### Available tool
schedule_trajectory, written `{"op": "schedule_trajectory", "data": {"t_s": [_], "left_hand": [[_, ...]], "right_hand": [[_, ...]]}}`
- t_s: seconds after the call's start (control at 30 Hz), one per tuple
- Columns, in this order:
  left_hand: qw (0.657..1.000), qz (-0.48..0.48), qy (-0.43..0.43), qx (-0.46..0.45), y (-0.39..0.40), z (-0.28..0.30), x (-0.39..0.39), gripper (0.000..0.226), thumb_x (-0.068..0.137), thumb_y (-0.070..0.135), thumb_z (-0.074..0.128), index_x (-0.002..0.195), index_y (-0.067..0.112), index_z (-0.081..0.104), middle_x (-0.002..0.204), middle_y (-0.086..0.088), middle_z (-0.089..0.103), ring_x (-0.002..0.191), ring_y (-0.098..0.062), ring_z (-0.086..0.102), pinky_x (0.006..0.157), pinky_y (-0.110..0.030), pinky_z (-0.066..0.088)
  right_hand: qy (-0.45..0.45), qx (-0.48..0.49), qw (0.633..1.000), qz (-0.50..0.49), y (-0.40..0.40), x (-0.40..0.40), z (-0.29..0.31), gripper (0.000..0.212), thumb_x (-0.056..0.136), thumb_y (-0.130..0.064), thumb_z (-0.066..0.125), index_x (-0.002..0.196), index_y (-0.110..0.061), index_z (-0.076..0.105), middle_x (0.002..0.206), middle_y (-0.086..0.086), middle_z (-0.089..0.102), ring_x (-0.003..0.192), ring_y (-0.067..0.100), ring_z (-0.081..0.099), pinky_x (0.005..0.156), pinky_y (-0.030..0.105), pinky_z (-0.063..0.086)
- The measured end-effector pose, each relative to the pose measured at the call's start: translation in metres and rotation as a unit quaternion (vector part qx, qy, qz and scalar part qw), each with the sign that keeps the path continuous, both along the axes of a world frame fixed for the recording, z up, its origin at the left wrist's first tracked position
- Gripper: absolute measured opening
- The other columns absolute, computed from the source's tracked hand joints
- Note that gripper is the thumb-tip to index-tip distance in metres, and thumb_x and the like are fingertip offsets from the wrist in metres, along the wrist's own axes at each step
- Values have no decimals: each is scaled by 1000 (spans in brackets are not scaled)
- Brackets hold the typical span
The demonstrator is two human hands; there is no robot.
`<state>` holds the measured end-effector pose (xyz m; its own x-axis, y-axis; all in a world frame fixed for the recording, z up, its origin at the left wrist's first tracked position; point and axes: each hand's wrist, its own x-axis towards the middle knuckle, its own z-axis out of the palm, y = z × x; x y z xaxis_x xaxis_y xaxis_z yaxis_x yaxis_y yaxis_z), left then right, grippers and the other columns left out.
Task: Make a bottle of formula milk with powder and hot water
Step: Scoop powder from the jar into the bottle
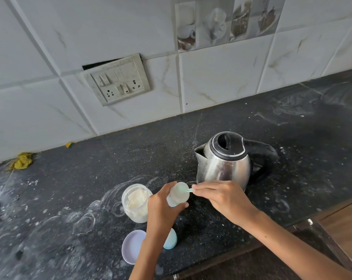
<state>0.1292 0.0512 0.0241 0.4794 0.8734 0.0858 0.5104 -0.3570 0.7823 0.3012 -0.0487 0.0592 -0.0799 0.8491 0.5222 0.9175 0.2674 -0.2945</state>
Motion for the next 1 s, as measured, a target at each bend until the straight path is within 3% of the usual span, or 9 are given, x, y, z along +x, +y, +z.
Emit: {"op": "schedule_trajectory", "data": {"t_s": [0.17, 0.3, 0.4, 0.53, 0.6, 0.7, 0.77, 0.9, 1.0], "left_hand": [[1000, -4, -7, -5, -2, 0, -1, 61, 59, 22, 89, 115, 25, 65, 99, 17, 70, 95, -6, 66, 76, -9, 46], [1000, -4, -7, 7, -1, 0, -1, 63, 59, 25, 89, 118, 22, 64, 107, 10, 72, 100, -9, 66, 83, -23, 51], [1000, -4, -7, 10, -1, 1, -1, 64, 60, 23, 89, 118, 22, 64, 110, 9, 71, 103, -9, 64, 86, -26, 50], [1000, 0, -24, -15, -2, -5, -3, 61, 59, 24, 90, 115, 25, 65, 105, 15, 71, 99, -5, 65, 87, -27, 53], [999, 7, -35, -25, -2, -6, -4, 60, 59, 22, 89, 113, 29, 65, 100, 21, 69, 97, -2, 65, 85, -21, 52], [999, 10, -44, -25, -3, -6, -3, 62, 60, 19, 89, 115, 29, 64, 99, 26, 64, 97, -3, 63, 83, -12, 45], [998, 12, -52, -26, -3, -7, -3, 63, 60, 18, 89, 117, 28, 63, 101, 23, 66, 99, -6, 63, 85, -15, 46], [998, 15, -62, -24, -3, -9, -3, 64, 61, 18, 89, 119, 26, 62, 106, 17, 67, 102, -8, 63, 88, -21, 48], [997, 14, -67, -29, -4, -10, -3, 64, 61, 19, 89, 118, 27, 61, 106, 19, 67, 104, -5, 62, 89, -21, 48]], "right_hand": [[0, 4, 1000, 3, -1, 0, -2, 40, 59, 12, 86, 90, -13, 79, 95, -2, 78, 86, 13, 75, 61, 29, 62], [8, -4, 1000, 4, -1, -2, -1, 41, 60, 13, 85, 91, -14, 80, 96, -2, 78, 88, 11, 75, 65, 29, 62], [33, -33, 999, -8, 2, -4, 3, 36, 64, 10, 84, 90, -15, 80, 92, -3, 79, 82, 11, 75, 61, 29, 62], [206, -106, 969, -87, 5, -4, 12, 17, 80, -5, 78, 92, -17, 80, 88, -6, 79, 79, 7, 74, 75, 30, 59], [289, -120, 942, -122, 4, -3, 17, 13, 81, -6, 77, 89, -16, 80, 82, -6, 78, 77, 10, 74, 78, 30, 59], [363, -144, 912, -126, 1, -4, 25, 12, 80, -2, 77, 86, -13, 80, 75, -13, 76, 75, 3, 73, 74, 15, 56], [383, -149, 903, -124, 1, -3, 26, 12, 80, -2, 77, 87, -12, 80, 75, -11, 76, 75, 0, 72, 72, 10, 53], [361, -129, 914, -132, -2, -3, 24, 14, 80, -4, 77, 90, -14, 81, 83, -6, 78, 78, 4, 74, 78, 20, 58], [245, -66, 962, -100, -5, -8, 21, 20, 80, -2, 77, 94, -16, 80, 92, -7, 78, 84, 1, 72, 79, 22, 58]]}}
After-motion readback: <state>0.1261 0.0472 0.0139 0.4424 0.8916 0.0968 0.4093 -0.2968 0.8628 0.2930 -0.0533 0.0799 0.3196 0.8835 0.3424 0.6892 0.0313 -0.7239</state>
